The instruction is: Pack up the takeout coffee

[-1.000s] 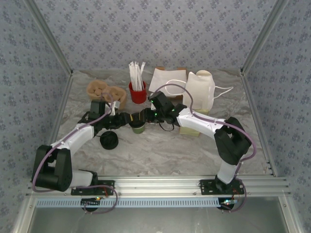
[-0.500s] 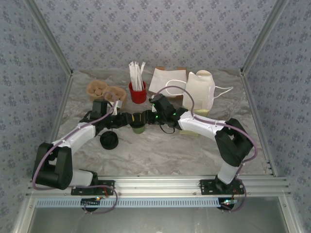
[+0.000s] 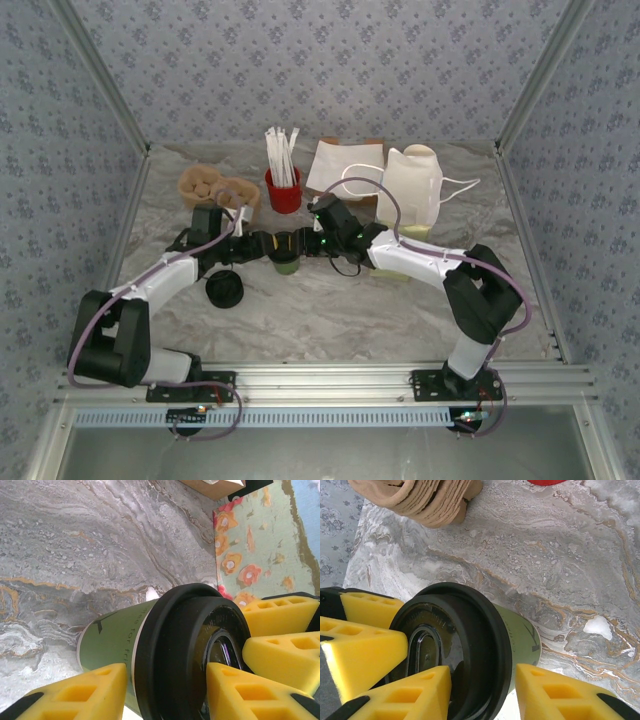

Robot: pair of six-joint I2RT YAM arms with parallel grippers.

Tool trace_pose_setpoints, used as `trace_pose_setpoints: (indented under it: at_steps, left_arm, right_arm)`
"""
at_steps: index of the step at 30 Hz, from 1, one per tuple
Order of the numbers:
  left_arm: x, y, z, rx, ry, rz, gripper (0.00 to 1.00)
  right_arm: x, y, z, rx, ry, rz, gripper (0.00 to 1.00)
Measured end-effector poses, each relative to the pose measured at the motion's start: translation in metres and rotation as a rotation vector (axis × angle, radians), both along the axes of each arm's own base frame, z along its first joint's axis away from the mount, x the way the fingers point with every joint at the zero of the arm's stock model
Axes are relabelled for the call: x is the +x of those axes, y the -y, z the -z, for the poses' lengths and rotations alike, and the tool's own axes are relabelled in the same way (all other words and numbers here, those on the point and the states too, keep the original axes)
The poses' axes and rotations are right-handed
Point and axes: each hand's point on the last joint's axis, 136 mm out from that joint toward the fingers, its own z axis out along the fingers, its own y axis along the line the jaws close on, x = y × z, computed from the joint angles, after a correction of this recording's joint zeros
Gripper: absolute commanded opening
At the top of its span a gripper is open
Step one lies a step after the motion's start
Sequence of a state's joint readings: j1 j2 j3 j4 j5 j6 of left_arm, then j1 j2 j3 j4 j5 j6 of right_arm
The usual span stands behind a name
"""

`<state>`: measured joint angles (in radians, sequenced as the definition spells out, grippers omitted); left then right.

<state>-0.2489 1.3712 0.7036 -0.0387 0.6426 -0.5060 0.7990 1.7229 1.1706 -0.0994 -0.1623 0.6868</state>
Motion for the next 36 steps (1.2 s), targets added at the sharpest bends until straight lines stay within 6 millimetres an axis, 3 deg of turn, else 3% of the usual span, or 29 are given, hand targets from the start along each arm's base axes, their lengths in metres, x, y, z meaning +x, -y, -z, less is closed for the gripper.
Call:
trace_pose_setpoints:
  at_steps: [11,15,32,36]
  left_arm:
    - [0.001,0.002,0.001,-0.032,0.053,0.005,0.45]
    - [0.001,0.000,0.000,-0.021,0.054,-0.008,0.50]
    - [-0.007,-0.004,-0.004,-0.008,-0.011,-0.028,0.58]
    - [-0.011,-0.006,-0.007,0.003,-0.033,-0.035,0.61]
  right_arm:
    - [0.000,0.001,0.001,-0.004,-0.001,0.002,0.41]
    - [0.001,0.001,0.000,-0.005,-0.002,0.002,0.43]
    - [0.006,0.004,-0.018,-0.089,0.005,-0.031,0.47]
    - [0.010,0.001,-0.031,-0.080,0.027,-0.035,0.46]
